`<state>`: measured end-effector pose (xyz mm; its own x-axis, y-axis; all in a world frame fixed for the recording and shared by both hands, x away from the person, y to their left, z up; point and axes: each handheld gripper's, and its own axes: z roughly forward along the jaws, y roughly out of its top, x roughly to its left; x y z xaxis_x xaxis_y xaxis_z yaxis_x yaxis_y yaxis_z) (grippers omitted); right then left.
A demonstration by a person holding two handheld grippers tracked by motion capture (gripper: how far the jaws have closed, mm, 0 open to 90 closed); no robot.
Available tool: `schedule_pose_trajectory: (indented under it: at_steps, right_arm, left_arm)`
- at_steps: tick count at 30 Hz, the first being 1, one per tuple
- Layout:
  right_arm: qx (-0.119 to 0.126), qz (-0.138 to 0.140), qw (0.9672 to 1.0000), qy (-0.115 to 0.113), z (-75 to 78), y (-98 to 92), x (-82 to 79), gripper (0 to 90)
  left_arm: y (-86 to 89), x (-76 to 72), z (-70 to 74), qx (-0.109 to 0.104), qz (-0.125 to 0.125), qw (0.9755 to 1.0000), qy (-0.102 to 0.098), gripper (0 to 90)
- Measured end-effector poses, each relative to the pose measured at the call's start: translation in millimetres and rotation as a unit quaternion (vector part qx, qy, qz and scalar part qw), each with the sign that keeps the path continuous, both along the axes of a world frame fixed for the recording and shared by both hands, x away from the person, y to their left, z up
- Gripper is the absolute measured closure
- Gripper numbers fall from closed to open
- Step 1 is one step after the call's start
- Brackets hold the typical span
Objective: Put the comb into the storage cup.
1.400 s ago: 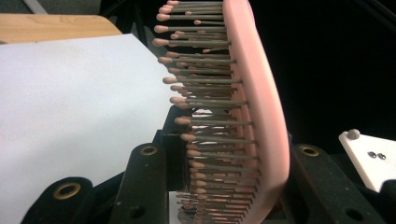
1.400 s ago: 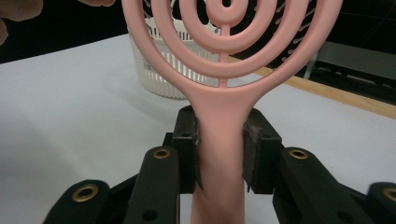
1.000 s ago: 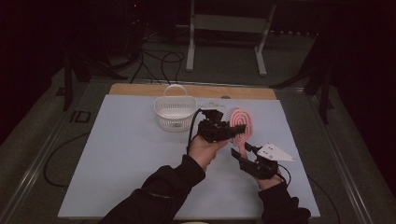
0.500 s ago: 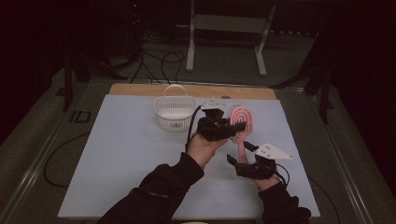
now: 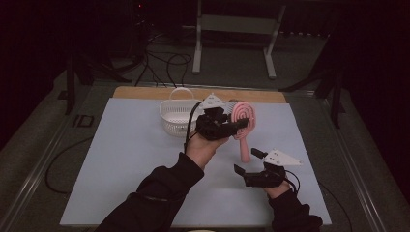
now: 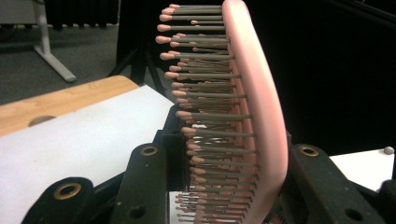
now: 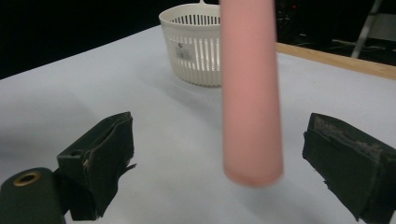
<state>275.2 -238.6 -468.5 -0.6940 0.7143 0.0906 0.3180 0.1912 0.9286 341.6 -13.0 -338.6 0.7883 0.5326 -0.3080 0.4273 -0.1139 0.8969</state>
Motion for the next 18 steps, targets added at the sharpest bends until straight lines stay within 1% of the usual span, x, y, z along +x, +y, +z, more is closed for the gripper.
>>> schedule_pose_trajectory:
  at_steps: [5, 7, 11, 13, 14, 18]
  right_arm:
    - [0.006, 0.01, 0.9999, 0.002, -1.0, -0.2, 0.3, 8.6]
    - [0.006, 0.021, 0.9998, 0.0, -1.8, -0.9, 1.3, 8.6]
    - [0.006, 0.022, 0.9997, 0.001, -2.2, -2.5, 1.4, 8.6]
    - [0.004, 0.023, 0.9997, 0.002, -1.6, -3.2, 1.1, 8.6]
    - [0.006, 0.023, 0.9997, 0.001, -1.6, -3.5, 0.9, 8.6]
    - [0.004, 0.026, 0.9996, 0.004, -2.0, -5.3, 0.3, 8.6]
  left_arm:
    - [8.1, 1.4, 3.7, 0.01, 0.007, 0.9998, -0.015, 64.8]
    - [11.7, 2.4, 4.4, 0.015, 0.009, 0.9996, -0.02, 64.8]
    - [19.1, 4.5, 5.8, 0.015, 0.013, 0.9995, -0.026, 64.8]
    - [22.3, 5.4, 6.9, 0.019, 0.013, 0.9991, -0.034, 64.8]
    - [23.7, 5.9, 7.4, 0.022, 0.015, 0.999, -0.037, 64.8]
    - [30.5, 7.8, 9.9, 0.026, 0.019, 0.9983, -0.048, 64.8]
